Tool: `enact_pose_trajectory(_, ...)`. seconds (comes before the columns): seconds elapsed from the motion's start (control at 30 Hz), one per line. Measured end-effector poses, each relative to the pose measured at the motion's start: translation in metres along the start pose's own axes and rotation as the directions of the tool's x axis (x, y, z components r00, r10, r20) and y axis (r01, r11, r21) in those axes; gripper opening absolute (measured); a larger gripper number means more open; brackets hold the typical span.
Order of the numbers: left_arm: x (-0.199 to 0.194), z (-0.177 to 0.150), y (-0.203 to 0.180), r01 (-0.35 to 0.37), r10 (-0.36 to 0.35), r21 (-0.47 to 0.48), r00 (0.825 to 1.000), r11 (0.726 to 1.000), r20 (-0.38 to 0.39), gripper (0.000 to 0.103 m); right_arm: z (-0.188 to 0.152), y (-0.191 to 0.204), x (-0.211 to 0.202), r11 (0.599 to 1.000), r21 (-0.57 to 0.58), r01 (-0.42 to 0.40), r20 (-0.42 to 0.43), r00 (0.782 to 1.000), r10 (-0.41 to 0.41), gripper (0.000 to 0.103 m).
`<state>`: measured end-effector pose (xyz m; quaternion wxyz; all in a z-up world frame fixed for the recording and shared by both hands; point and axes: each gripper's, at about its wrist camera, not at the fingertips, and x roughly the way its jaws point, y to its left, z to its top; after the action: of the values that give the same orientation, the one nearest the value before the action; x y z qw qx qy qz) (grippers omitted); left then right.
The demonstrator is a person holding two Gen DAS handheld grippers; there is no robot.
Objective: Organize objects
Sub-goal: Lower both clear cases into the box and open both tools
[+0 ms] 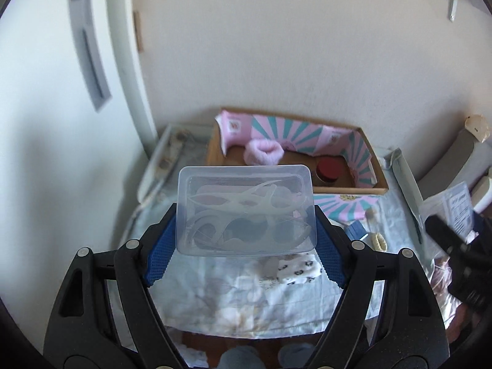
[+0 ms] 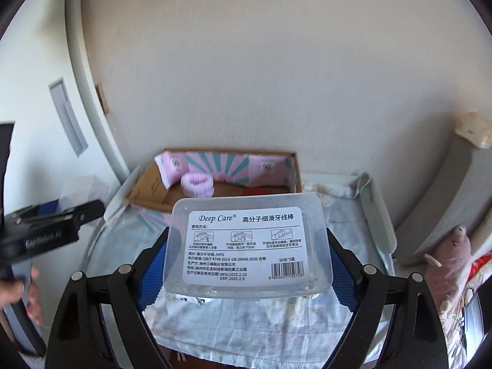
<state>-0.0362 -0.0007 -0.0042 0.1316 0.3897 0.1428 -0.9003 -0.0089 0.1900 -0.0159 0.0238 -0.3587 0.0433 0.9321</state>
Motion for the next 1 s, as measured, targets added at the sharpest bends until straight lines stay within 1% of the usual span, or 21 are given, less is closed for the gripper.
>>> enact_pose_trajectory(0.13,-0.009,0.0,0.009,0.009,-0.01,0.021,0.999,1.0,0.038,0.078,0.0,0.007,-0.008,0.999,0.031,0.016,0.028,0.999,-0.017,0.087)
enact_pose_trajectory(0.37,-0.001,0.005,0.02,0.056,-0.058,0.078,0.998,0.995,0.021,0.078,-0.004,0.017,-0.012,0.997,0.063,0.035,0.035,0.999,-0.037,0.087)
enact_pose_trajectory(0.47,0.008,0.014,0.024,0.08,-0.08,0.08,0.997,0.994,-0.002,0.078,0.003,0.018,-0.011,0.997,0.073,0.031,0.029,0.999,-0.033,0.087)
enact_pose_trajectory(0.57,0.018,0.025,0.023,0.078,-0.077,0.094,0.997,0.993,-0.008,0.078,0.016,0.017,-0.004,0.997,0.064,0.032,0.027,0.999,-0.034,0.087)
enact_pose_trajectory(0.7,0.034,0.045,0.023,0.084,-0.083,0.081,0.996,0.993,-0.012,0.078,0.037,0.015,0.013,0.999,0.043,0.023,0.033,0.999,-0.025,0.087)
enact_pose_trajectory(0.87,0.054,0.073,0.022,0.072,-0.071,0.075,0.997,0.995,-0.017,0.078,0.07,0.007,0.042,0.999,0.031,-0.014,0.022,1.0,0.014,0.087)
enact_pose_trajectory(1.0,0.074,0.094,0.012,0.066,-0.063,0.102,0.997,0.993,-0.037,0.078,0.095,0.001,0.071,0.998,0.025,-0.052,-0.007,0.999,0.052,0.087)
